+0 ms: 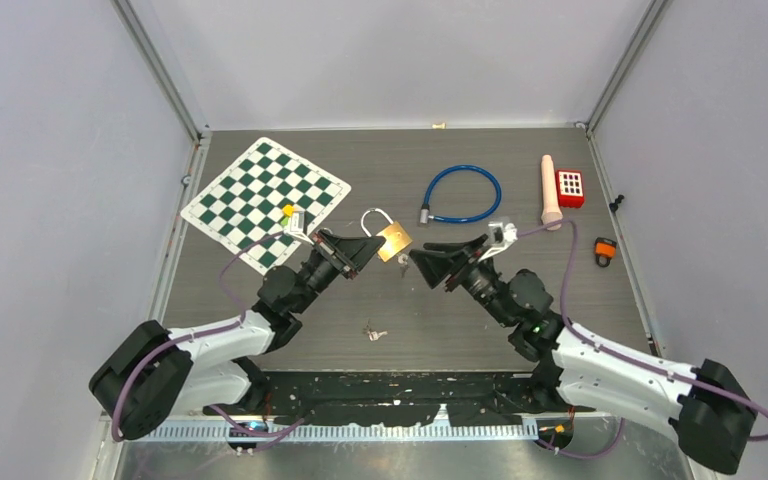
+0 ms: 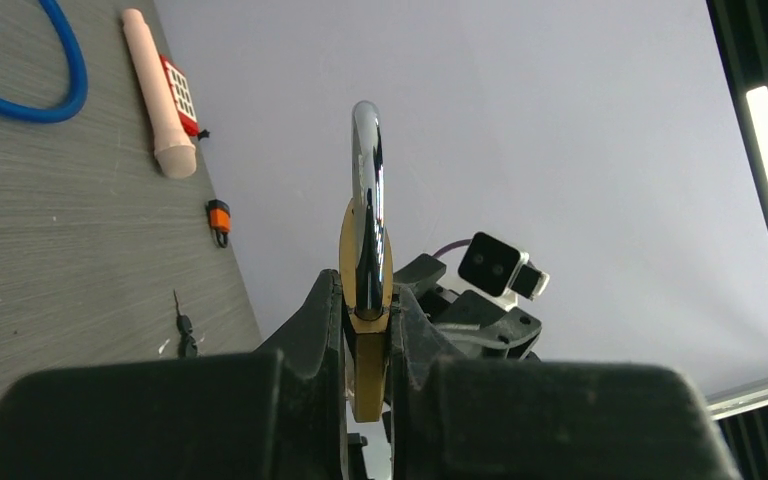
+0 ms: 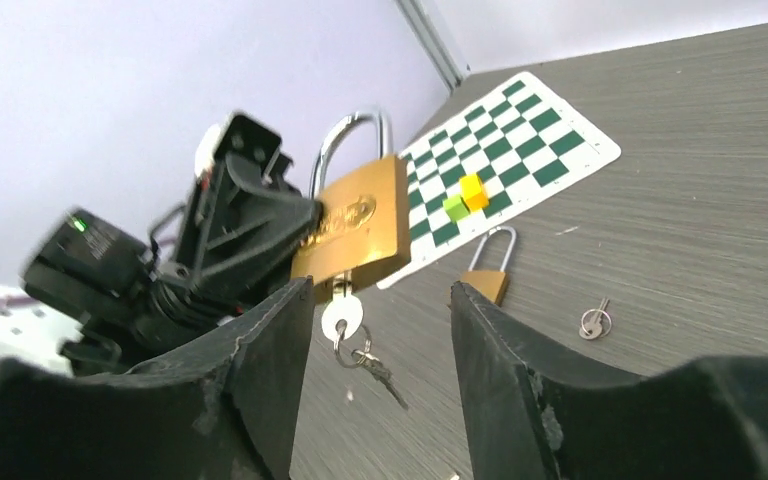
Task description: Unlock with the key
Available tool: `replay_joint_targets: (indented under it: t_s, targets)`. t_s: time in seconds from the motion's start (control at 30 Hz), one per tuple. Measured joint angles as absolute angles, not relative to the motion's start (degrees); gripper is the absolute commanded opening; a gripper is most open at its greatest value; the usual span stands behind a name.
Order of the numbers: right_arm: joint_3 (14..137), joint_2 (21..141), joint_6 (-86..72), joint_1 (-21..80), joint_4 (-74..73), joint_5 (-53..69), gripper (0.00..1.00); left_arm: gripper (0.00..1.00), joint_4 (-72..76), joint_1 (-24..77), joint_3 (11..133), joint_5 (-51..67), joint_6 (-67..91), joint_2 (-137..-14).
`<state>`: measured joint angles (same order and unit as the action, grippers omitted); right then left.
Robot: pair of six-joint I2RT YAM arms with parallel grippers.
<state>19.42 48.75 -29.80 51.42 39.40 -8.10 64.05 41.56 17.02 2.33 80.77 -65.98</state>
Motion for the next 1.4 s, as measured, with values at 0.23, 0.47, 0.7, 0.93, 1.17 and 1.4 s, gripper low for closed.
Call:
replay_joint_targets:
  t_s: [0.23, 0.47, 0.7, 0.93, 1.17, 1.4]
  targets:
    - [16.1, 44.4, -44.1, 45.9, 40.0, -3.6, 0.57, 0.0, 64.1, 41.3, 17.1, 3.0, 80.8, -66.9]
    - [15.8, 54.7, -55.6, 45.1, 49.7, 3.2, 0.44, 0.0, 64.1, 41.3, 18.7, 3.6, 80.8, -66.9]
    - [15.5, 63.6, -62.2, 45.1, 61.8, 7.3, 0.32, 0.0, 64.0, 41.3, 18.8, 3.8, 80.8, -66.9]
    - [15.5, 64.4, -62.9, 45.1, 65.5, 8.0, 0.13, 0.0, 64.1, 41.3, 18.8, 4.2, 80.9, -66.8]
    - [16.5, 62.0, -57.5, 45.0, 58.3, 8.2, 0.05, 0.0, 61.6, 41.3, 19.0, 4.4, 80.4, -66.1]
    - [22.7, 53.9, -43.0, 46.4, 39.0, 6.2, 0.05, 0.0, 51.9, 41.7, 21.5, 4.3, 79.9, -61.5]
